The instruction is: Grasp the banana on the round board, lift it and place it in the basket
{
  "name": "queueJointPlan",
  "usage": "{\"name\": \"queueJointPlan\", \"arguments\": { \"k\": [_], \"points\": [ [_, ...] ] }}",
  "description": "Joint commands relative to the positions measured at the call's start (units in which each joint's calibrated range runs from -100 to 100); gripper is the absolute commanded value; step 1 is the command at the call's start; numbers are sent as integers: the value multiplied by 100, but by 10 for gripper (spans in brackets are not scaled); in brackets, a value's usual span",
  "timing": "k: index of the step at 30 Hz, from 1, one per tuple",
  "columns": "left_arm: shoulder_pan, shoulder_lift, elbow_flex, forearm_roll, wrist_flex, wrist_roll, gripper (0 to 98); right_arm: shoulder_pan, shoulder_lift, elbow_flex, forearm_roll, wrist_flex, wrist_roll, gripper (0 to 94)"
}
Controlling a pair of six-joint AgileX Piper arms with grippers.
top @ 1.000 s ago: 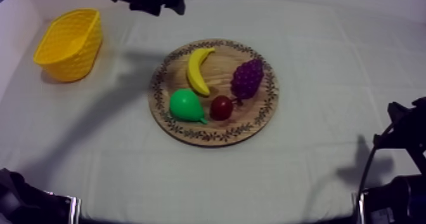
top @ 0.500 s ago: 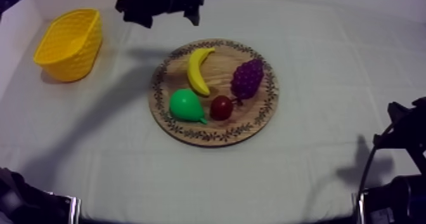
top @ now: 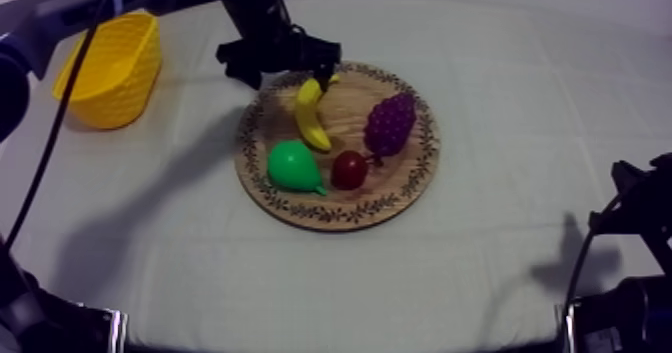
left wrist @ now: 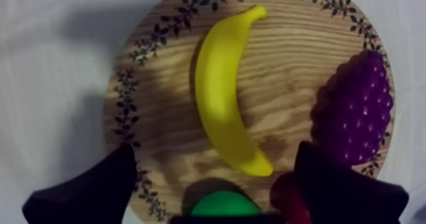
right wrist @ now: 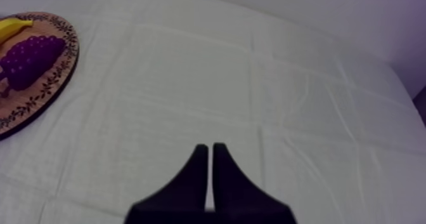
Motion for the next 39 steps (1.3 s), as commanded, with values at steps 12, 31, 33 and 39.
{"name": "queueJointPlan", "arguments": {
  "k": [12,31,33,39],
  "points": [
    [-17,1027,-500,262,-178,-267,917,3,-4,-3,-2,-1,-1,6],
    [-82,1444,-806,371,-24,-411,329,3,-4,-3,-2,-1,-1,6],
    [-72,1422,-791,373,-19,-414,287,3,-4,-3,-2,-1,-1,6],
    [-32,1085,-704,338,21,-383,255,3,-4,-3,-2,-1,-1,6]
  ]
}}
